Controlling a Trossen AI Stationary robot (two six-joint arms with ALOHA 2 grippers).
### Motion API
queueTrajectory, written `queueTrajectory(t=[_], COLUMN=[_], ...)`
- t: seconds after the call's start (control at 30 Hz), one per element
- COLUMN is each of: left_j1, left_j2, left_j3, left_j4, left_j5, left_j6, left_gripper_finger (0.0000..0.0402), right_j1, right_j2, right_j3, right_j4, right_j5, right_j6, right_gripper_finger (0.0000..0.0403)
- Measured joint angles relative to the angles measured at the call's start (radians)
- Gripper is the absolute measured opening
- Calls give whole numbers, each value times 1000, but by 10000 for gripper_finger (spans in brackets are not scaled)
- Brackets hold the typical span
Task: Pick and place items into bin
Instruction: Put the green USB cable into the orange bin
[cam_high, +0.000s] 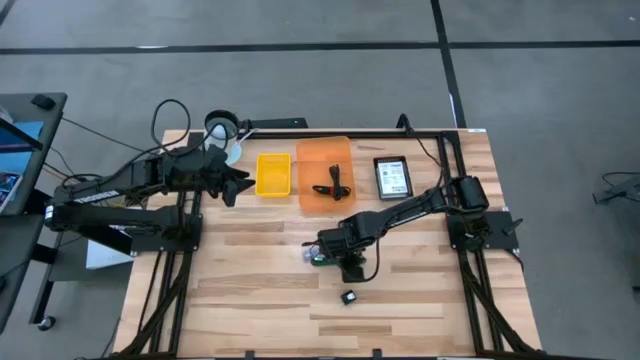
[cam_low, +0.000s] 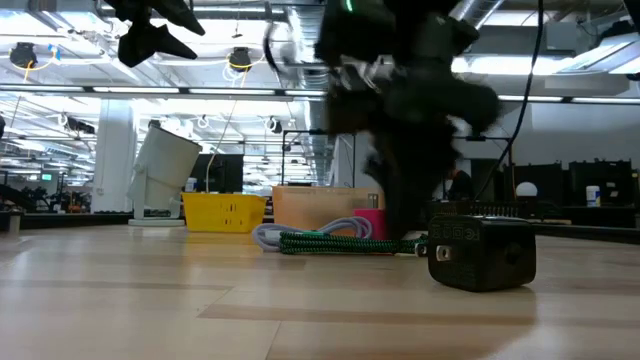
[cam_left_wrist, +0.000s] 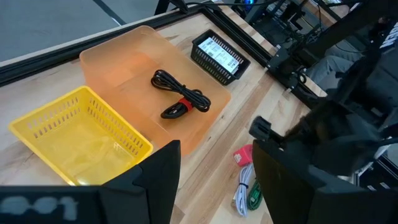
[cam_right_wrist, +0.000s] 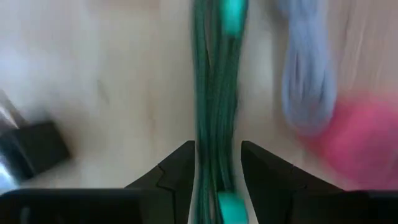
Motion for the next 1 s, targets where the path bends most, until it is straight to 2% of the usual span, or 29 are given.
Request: queueTrajectory(t=[0.33,0.43,0.53,0.7,0.83,1.0], left_j1=[0,0,0,0,0,0], left_j2=[0,0,0,0,0,0], left_j3=[0,0,0,0,0,0], left_j4=[-18,-24,-24,-24,-23,-23], left_j5=[0,3,13,16,18,18], left_j6=[-10,-11,-11,-11,-11,-10], left_gripper_finger=[189,189,189,189,189,189], right_j1=[2,2,0,-7,-9,-11], right_j2=[76,77,63,23,-30,-94], right_j3=[11,11,7,-2,1,1], right_j4=[32,32,29,-4,-28,-55], right_j5=[-16,-20,-36,-156,-298,-317], right_j6=[8,23,26,28,29,29], right_gripper_finger=[123,109,79,21,21,28])
